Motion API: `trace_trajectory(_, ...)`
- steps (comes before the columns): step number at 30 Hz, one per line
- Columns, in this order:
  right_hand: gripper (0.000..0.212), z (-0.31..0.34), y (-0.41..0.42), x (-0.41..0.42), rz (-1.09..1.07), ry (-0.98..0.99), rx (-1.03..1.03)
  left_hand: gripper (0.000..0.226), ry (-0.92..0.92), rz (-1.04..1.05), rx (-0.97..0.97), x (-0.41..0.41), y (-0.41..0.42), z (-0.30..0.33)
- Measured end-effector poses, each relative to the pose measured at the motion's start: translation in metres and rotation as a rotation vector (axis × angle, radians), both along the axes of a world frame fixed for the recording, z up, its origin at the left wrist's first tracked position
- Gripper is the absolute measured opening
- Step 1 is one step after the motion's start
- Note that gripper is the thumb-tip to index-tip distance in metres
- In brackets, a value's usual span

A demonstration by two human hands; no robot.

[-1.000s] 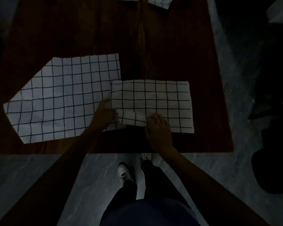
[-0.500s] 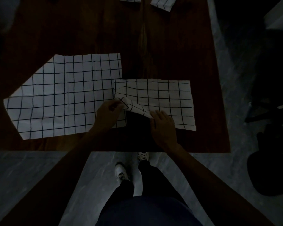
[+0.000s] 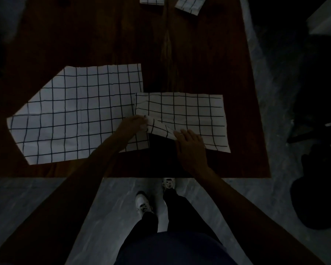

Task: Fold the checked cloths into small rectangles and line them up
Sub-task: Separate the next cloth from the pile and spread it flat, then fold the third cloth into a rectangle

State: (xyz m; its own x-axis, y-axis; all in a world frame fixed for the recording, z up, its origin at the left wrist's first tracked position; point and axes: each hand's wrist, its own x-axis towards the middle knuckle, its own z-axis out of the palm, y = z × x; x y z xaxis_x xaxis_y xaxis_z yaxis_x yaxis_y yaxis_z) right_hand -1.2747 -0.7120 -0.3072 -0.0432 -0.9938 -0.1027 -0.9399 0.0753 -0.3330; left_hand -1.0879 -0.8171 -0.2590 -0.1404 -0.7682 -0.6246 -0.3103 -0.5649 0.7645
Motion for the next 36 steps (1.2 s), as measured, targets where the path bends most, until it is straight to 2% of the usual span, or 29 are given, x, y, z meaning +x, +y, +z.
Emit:
trace_trajectory(3,0.046,-0.001,0.000,0.002,-0.044,-0.012,-0.017,0.020,0.041,0.022,0.058,-0.003,0.000,0.000)
trace_trajectory(5,0.046,-0.002,0.000,0.004,-0.061,-0.029,-0.025,0.011,0.143,0.038,0.127,-0.007,0.002,0.001)
trace_trajectory(8,0.045,-0.003,0.001,0.003,-0.070,-0.034,-0.039,0.019,0.326,0.200,0.193,-0.013,-0.002,0.005)
trace_trajectory(11,0.046,-0.003,0.001,0.001,-0.071,-0.041,-0.048,0.021,0.406,0.139,0.265,-0.011,-0.003,0.014)
trace_trajectory(13,0.047,-0.003,0.001,0.000,-0.083,-0.045,-0.034,0.019,0.357,0.071,0.288,-0.009,-0.002,0.016)
trace_trajectory(17,0.050,-0.006,0.001,-0.004,-0.128,-0.025,-0.025,0.010,-0.133,-0.330,0.041,0.006,-0.008,0.014)
trace_trajectory(19,0.050,-0.007,0.000,-0.007,-0.159,-0.016,-0.031,0.019,-0.173,-0.467,0.032,0.016,-0.011,0.013)
trace_trajectory(21,0.049,-0.007,-0.002,-0.007,-0.165,-0.014,-0.030,0.026,-0.094,-0.537,0.096,0.022,-0.009,0.014)
trace_trajectory(24,0.046,-0.004,-0.004,-0.005,-0.125,-0.017,-0.049,0.010,-0.013,-0.413,0.102,0.024,-0.003,0.011)
trace_trajectory(27,0.042,-0.004,-0.001,-0.009,-0.066,0.004,-0.095,0.011,0.065,-0.144,0.113,0.026,0.000,0.006)
trace_trajectory(29,0.042,-0.005,0.001,-0.011,-0.044,0.014,-0.094,0.016,0.102,-0.055,0.080,0.027,0.002,0.005)
trace_trajectory(32,0.047,-0.005,0.002,-0.008,-0.072,-0.018,-0.064,0.017,0.036,-0.146,-0.090,0.022,0.006,0.010)
trace_trajectory(34,0.047,-0.004,0.003,-0.006,-0.085,-0.036,-0.073,0.017,0.020,-0.208,-0.116,0.018,0.010,0.012)
trace_trajectory(36,0.046,-0.003,0.003,-0.005,-0.081,-0.044,-0.080,0.027,0.015,-0.107,-0.128,0.015,0.013,0.010)
